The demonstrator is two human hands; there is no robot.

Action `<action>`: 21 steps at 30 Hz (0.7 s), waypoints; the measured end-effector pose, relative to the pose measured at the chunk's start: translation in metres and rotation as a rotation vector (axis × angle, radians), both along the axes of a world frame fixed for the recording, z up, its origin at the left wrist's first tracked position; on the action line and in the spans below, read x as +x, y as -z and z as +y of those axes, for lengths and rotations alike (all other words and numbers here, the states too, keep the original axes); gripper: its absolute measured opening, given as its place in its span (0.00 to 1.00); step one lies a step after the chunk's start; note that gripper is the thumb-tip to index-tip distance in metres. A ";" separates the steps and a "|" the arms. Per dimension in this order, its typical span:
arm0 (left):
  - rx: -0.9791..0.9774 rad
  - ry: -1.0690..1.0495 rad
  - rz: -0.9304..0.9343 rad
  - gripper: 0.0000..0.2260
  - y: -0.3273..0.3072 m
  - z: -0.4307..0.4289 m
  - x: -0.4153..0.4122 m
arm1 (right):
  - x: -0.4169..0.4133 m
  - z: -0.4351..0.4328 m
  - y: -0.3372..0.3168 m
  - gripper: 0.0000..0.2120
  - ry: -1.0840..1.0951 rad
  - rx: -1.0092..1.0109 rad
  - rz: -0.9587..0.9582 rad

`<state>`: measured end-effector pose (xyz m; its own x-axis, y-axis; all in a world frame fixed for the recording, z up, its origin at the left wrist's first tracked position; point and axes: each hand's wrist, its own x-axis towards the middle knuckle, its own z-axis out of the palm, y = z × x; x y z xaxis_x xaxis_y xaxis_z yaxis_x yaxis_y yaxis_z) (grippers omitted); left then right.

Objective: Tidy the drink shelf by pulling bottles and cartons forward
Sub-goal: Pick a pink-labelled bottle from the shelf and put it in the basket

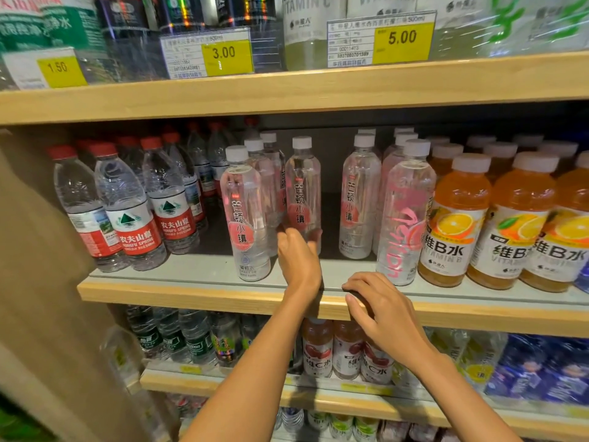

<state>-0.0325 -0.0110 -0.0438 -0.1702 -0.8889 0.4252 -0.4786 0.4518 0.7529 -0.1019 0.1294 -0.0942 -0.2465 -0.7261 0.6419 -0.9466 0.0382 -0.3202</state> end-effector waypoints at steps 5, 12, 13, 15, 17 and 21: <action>0.043 0.010 -0.023 0.08 -0.005 -0.004 -0.003 | -0.001 0.006 0.000 0.09 0.006 0.015 0.006; -0.281 0.072 0.160 0.12 -0.011 0.035 0.002 | -0.002 0.012 0.000 0.08 -0.002 0.012 -0.005; -0.287 0.152 0.185 0.10 -0.016 0.040 -0.002 | -0.002 0.012 -0.001 0.08 -0.001 0.016 -0.003; -0.189 0.292 0.180 0.07 -0.030 0.040 -0.015 | -0.003 0.013 -0.001 0.08 0.015 0.023 -0.005; -0.065 0.357 0.164 0.05 -0.044 0.032 -0.031 | -0.004 0.014 -0.001 0.09 0.036 0.026 -0.016; 0.107 0.512 0.174 0.32 -0.056 0.018 -0.054 | -0.005 0.016 -0.003 0.11 0.031 0.028 -0.032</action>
<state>-0.0869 0.0065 0.0119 -0.5279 -0.7505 0.3977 -0.0822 0.5112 0.8555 -0.1064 0.1451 -0.0914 -0.2890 -0.7355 0.6129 -0.9341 0.0764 -0.3488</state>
